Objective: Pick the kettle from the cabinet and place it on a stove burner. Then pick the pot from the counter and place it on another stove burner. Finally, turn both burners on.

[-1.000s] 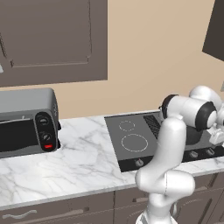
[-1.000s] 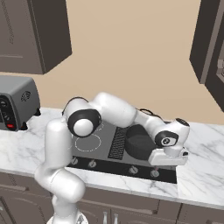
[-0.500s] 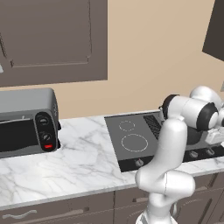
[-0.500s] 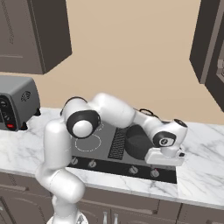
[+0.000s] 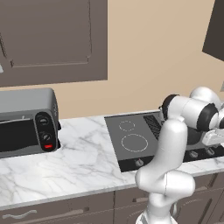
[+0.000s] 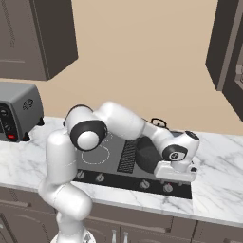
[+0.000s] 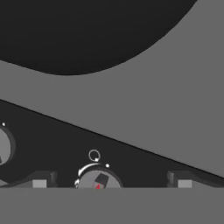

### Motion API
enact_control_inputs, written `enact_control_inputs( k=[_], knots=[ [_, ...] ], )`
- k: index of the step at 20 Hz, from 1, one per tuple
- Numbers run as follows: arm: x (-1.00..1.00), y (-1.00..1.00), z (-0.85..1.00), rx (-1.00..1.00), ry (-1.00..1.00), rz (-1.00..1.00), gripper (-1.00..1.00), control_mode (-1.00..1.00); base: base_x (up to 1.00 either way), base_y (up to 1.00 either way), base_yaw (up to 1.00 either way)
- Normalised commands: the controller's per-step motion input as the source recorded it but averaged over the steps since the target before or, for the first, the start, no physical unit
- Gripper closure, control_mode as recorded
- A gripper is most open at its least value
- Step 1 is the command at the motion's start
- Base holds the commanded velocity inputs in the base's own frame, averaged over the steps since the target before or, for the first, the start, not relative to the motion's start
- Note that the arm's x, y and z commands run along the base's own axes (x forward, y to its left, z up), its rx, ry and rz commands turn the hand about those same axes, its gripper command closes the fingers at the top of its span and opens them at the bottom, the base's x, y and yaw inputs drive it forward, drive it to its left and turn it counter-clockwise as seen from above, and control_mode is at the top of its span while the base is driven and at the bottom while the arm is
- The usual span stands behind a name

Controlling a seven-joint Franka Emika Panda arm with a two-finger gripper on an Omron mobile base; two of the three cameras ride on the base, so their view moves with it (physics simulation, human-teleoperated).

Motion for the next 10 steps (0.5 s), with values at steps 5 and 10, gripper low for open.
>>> enact_control_inputs(
  k=[5, 10],
  knots=[
    [-0.08, 0.0, -0.03, 0.0, -0.02, -0.04, -1.0, -1.0, 0.0, 0.0, 0.0],
    [-0.32, 0.0, -0.04, 0.0, 0.0, 0.0, -1.0, -1.0, 0.0, 0.0, 0.0]
  ],
)
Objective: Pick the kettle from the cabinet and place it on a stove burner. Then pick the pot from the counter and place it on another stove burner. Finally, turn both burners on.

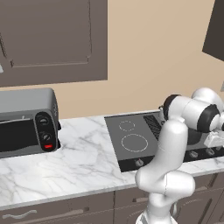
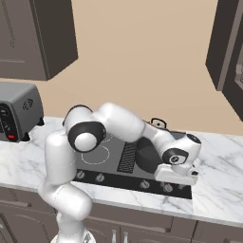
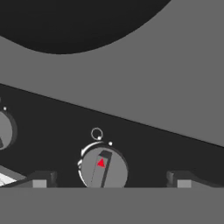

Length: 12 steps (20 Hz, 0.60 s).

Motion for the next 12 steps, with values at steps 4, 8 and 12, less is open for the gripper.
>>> enact_control_inputs(
  k=[4, 8, 12],
  knots=[
    [-0.16, 0.02, -0.08, 0.0, 0.0, 0.0, -1.0, -1.0, 0.0, 0.0, 0.0],
    [0.12, 0.15, -0.16, 0.0, 0.0, 0.0, -1.0, -1.0, 0.0, 0.0, 0.0],
    [0.04, 0.21, -0.09, 0.0, 0.0, 0.0, -1.0, -1.0, 0.0, 0.0, 0.0]
  ],
)
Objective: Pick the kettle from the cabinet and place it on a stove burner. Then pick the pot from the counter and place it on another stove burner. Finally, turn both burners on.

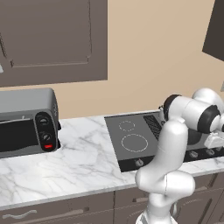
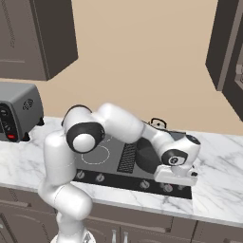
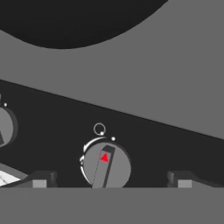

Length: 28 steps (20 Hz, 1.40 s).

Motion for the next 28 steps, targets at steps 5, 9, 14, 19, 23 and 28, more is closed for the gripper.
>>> enact_control_inputs(
  k=[5, 9, 14, 19, 23, 28],
  knots=[
    [0.0, 0.15, -0.08, 0.0, -0.02, 0.0, -1.0, -1.0, 0.0, 0.0, 0.0],
    [0.0, 0.21, -0.14, 0.0, -0.01, 0.0, 1.0, -1.0, 0.0, 0.0, 0.0],
    [0.0, 0.07, -0.1, 0.0, -0.04, 0.0, 1.0, -1.0, 0.0, 0.0, 0.0],
    [0.0, 0.05, -0.11, 0.0, 0.0, 0.0, 1.0, -1.0, 0.0, 0.0, 0.0],
    [0.0, 0.0, -0.1, 0.0, 0.0, 0.02, 1.0, -1.0, 0.0, 0.0, 0.0],
    [0.0, 0.04, -0.11, 0.0, -0.02, 0.14, 1.0, -1.0, 0.0, 0.0, 0.0]
  ],
)
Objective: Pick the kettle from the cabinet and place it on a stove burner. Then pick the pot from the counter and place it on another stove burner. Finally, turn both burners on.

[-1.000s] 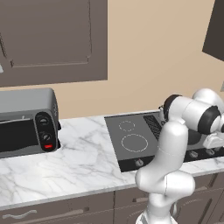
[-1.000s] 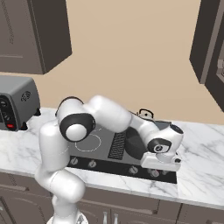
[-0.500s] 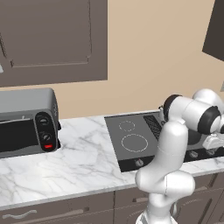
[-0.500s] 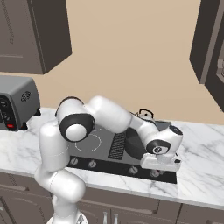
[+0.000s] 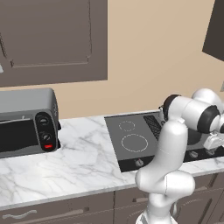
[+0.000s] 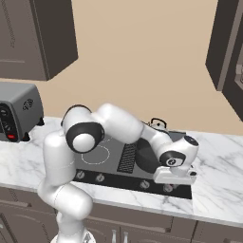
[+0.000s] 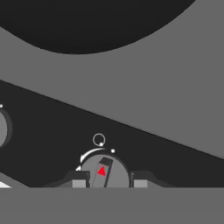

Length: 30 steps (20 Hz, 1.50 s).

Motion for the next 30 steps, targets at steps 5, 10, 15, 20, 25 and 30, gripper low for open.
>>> enact_control_inputs(
  k=[5, 10, 15, 20, 25, 30],
  knots=[
    [-0.01, 0.04, -0.1, 0.0, -0.02, 0.16, 1.0, -1.0, 0.0, 0.0, 0.0],
    [0.0, 0.12, -0.11, 0.0, -0.04, 0.18, 1.0, -1.0, 0.0, 0.0, 0.0],
    [-0.01, 0.06, -0.13, 0.0, -0.06, 0.21, 1.0, -1.0, 0.0, 0.0, 0.0],
    [-0.01, 0.01, -0.13, 0.0, -0.05, 0.21, 1.0, -1.0, 0.0, 0.0, 0.0],
    [0.0, 0.0, -0.09, 0.0, -0.04, 0.19, 1.0, -1.0, 0.0, 0.0, 0.0],
    [0.0, 0.0, -0.09, 0.0, -0.03, 0.18, 1.0, -1.0, 0.0, 0.0, 0.0]
  ],
)
